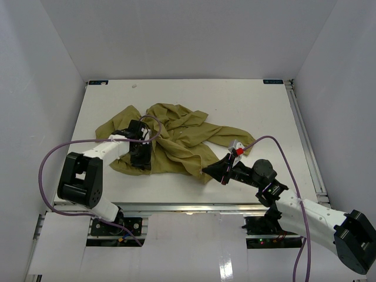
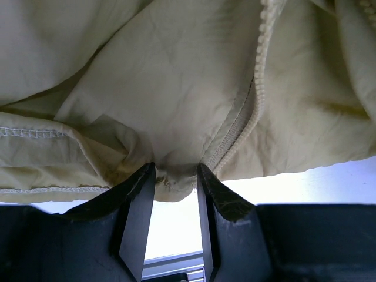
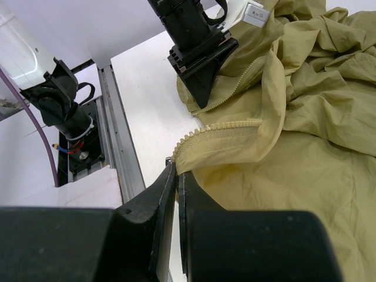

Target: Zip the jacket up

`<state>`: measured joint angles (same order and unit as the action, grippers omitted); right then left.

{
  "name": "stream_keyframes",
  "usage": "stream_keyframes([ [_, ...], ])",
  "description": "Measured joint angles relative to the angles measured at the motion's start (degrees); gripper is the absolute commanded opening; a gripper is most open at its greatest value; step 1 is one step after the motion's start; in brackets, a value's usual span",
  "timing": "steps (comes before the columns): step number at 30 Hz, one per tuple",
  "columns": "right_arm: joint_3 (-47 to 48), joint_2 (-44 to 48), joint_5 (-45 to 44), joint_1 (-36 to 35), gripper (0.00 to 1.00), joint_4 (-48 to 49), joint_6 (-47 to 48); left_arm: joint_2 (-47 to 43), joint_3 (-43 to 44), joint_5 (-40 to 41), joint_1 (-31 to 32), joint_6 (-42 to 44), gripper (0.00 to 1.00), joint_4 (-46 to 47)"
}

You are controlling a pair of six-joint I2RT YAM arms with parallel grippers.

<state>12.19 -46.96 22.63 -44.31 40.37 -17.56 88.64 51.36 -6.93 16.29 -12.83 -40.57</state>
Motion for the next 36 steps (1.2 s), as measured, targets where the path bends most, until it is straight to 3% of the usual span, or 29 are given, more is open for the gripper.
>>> stream_keyframes([
  [14, 0.0, 0.4, 0.0, 0.0, 0.08, 0.0, 0.0, 0.4, 0.0, -4.3, 0.4, 0.4, 0.44, -0.1],
  [16, 0.0, 0.5, 0.0, 0.0, 0.08, 0.0, 0.0, 1.1, 0.0, -4.3, 0.6, 0.4, 0.41, -0.1],
  [21, 0.0, 0.5, 0.0, 0.0, 0.08, 0.0, 0.0, 2.5, 0.0, -4.7, 0.7, 0.8, 0.10, -0.1],
  [24, 0.0, 0.5, 0.0, 0.0, 0.08, 0.0, 0.0, 2.5, 0.0, -5.0, 0.7, 1.1, 0.00, -0.1],
  [36, 0.0, -0.3, 0.0, 0.1, 0.08, 0.0, 0.0, -8.8, 1.4, -4.2, 0.8, 0.0, 0.00, 0.0],
])
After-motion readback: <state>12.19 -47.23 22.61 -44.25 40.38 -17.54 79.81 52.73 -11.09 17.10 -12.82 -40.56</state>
